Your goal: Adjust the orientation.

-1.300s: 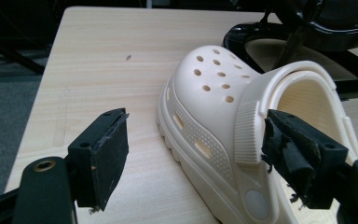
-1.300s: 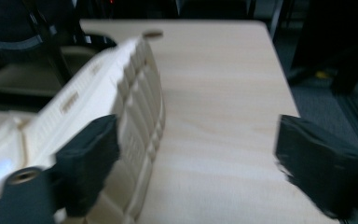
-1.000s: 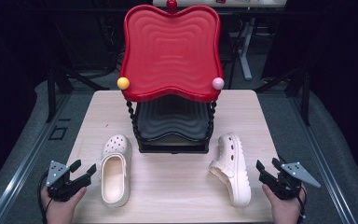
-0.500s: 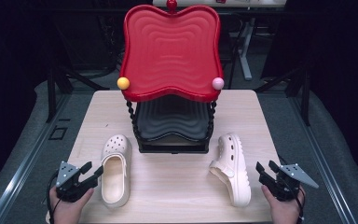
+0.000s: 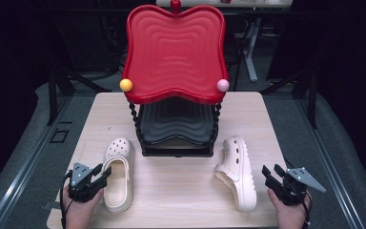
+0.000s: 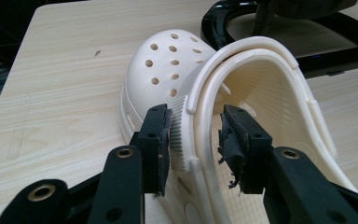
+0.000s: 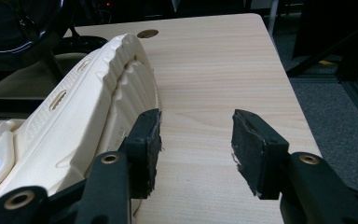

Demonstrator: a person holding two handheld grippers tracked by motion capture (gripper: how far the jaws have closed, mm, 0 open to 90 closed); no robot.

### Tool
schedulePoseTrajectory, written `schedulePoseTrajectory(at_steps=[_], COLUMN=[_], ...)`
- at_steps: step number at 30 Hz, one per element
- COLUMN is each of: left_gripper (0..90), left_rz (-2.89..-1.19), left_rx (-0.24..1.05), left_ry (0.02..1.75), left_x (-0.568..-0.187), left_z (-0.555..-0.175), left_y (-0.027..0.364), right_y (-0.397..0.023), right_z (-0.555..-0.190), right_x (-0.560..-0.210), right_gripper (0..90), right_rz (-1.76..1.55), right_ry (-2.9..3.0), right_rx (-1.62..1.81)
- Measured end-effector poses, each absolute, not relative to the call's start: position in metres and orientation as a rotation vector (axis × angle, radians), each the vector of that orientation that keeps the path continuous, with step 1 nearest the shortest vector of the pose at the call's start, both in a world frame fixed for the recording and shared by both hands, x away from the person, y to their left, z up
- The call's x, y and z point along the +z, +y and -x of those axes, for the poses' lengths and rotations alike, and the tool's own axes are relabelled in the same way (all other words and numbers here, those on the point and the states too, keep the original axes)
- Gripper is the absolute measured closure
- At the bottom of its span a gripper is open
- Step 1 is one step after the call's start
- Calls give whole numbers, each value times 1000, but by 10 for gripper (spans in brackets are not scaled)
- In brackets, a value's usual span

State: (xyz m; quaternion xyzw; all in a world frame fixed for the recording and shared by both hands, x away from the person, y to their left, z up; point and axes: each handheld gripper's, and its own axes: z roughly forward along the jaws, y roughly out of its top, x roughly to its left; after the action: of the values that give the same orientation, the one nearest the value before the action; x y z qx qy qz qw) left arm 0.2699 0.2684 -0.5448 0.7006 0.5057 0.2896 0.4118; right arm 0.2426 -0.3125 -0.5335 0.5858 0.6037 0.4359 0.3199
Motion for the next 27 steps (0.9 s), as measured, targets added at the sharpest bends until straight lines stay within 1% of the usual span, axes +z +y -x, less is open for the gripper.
schedulePoseTrajectory(at_steps=[5,7,11,18,21,23,24,25,26,27], left_gripper=[664,678,712,731,737,739,740,742,742,742], left_rz=[-1755,-1751,-1776,-1773,-1778,-1783,-1783,-1787,-1787,-1794], left_rx=[724,718,747,741,736,732,732,727,727,720], left_ry=[1310,1308,1288,1291,1287,1275,1275,1266,1266,1257], left_x=[-546,-546,-545,-543,-541,-540,-540,-539,-539,-539], left_z=[-273,-274,-273,-269,-264,-261,-261,-258,-258,-255], left_y=[269,269,268,270,269,268,268,267,267,266], right_y=[-312,-312,-307,-299,-297,-296,-296,-294,-294,-291], right_z=[-243,-243,-246,-246,-243,-242,-242,-239,-239,-236], right_x=[-533,-534,-533,-531,-529,-527,-527,-525,-525,-522], right_gripper=[519,521,525,533,551,596,596,662,662,724], right_rz=[-1541,-1551,-1544,-1520,-1498,-1485,-1485,-1470,-1470,-1442], right_ry=[1587,1587,1584,1621,1629,1631,1631,1649,1649,1677], right_rx=[1149,1153,1171,1149,1154,1158,1158,1163,1163,1154])
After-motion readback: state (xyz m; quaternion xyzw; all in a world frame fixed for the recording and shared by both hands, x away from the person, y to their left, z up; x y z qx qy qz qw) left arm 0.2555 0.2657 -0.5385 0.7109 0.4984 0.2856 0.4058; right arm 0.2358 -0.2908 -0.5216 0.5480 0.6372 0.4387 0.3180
